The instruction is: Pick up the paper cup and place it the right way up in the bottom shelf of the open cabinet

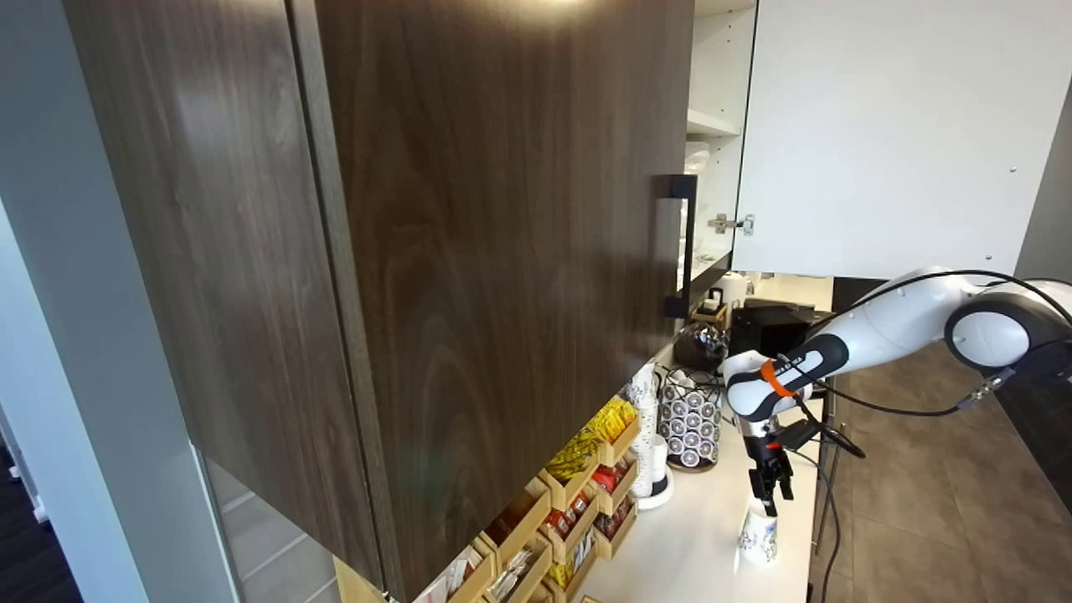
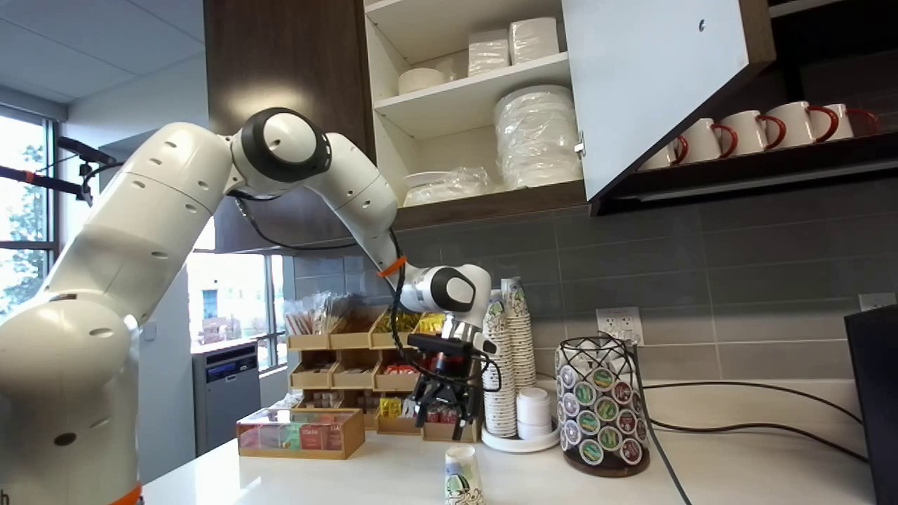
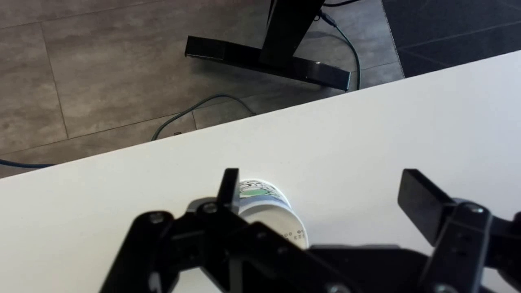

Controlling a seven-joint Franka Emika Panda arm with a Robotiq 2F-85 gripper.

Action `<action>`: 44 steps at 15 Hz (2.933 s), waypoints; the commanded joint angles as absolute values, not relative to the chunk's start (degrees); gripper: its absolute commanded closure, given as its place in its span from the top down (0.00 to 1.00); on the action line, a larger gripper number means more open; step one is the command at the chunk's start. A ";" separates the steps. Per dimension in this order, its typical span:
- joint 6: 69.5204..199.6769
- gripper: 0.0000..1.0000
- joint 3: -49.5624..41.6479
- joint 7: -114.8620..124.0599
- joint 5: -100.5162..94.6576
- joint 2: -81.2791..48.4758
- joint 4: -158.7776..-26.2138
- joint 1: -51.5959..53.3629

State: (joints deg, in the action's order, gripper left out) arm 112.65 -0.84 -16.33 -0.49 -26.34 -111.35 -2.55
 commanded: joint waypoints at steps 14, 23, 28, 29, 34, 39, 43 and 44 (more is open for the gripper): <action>107.52 1.00 -0.53 -15.87 -5.50 -40.15 -95.68 -2.38; 104.81 1.00 -0.01 -16.31 -6.25 -44.24 -91.25 -2.47; 105.25 1.00 0.02 -16.67 -6.00 -45.37 -90.97 -2.89; 105.50 1.00 0.03 -16.76 -6.00 -45.40 -91.04 -2.96; 105.79 0.74 0.12 -17.28 -5.77 -45.29 -91.12 -3.49; 105.89 0.41 0.19 -17.59 -5.21 -44.81 -91.38 -4.28; 106.79 0.41 1.06 -20.86 -4.05 -43.27 -92.94 -6.13; 107.30 0.41 1.42 -22.34 -3.57 -42.62 -93.58 -6.85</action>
